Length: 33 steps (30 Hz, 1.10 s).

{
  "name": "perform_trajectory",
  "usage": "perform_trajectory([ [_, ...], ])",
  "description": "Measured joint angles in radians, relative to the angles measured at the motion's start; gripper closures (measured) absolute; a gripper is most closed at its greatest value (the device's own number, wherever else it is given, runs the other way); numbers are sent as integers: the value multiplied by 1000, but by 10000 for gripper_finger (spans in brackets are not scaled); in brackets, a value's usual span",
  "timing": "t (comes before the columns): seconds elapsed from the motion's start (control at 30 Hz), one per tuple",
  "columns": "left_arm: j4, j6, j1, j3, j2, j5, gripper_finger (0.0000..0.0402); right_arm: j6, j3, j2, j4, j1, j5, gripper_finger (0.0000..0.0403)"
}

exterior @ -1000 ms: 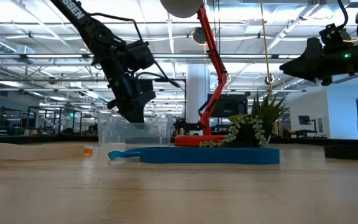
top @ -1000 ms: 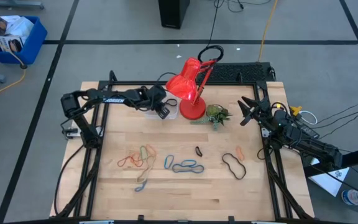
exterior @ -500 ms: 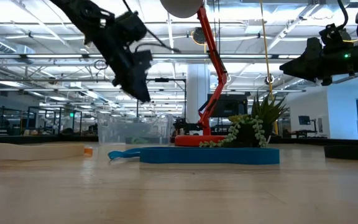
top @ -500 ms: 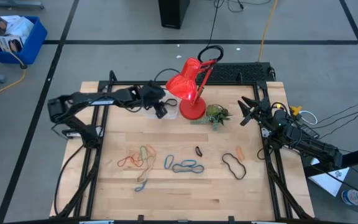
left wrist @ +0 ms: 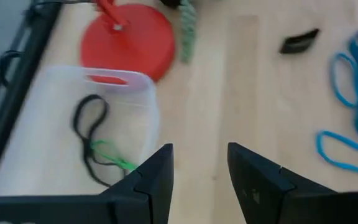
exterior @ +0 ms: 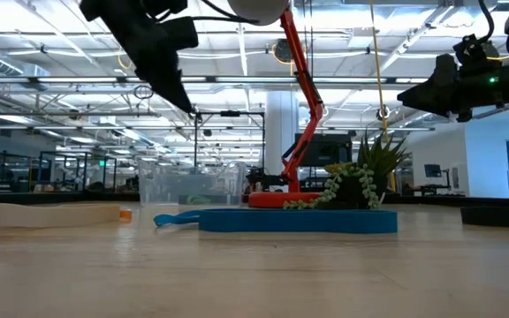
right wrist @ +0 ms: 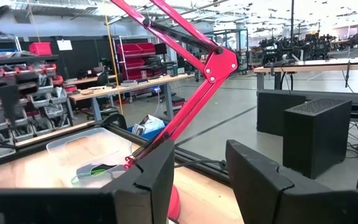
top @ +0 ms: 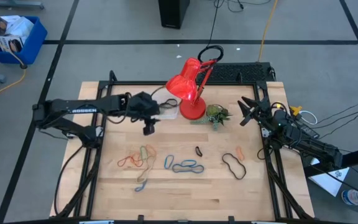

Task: Pick and place rubber bands into bin
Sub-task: Put the middle orange rubber band into the transparent bin

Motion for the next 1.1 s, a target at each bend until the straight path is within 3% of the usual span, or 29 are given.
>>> perform_trajectory([
  [0.37,-19,-29,-208,0,9,-23,243,0,0,5,4,0,0,261],
  [0.57,-19,24,-295,0,14,-120,243,5,0,5,4,0,0,261],
  [1.1,-114,8,-349,-3,189,-131,243,8,0,8,-3,0,-2,261],
])
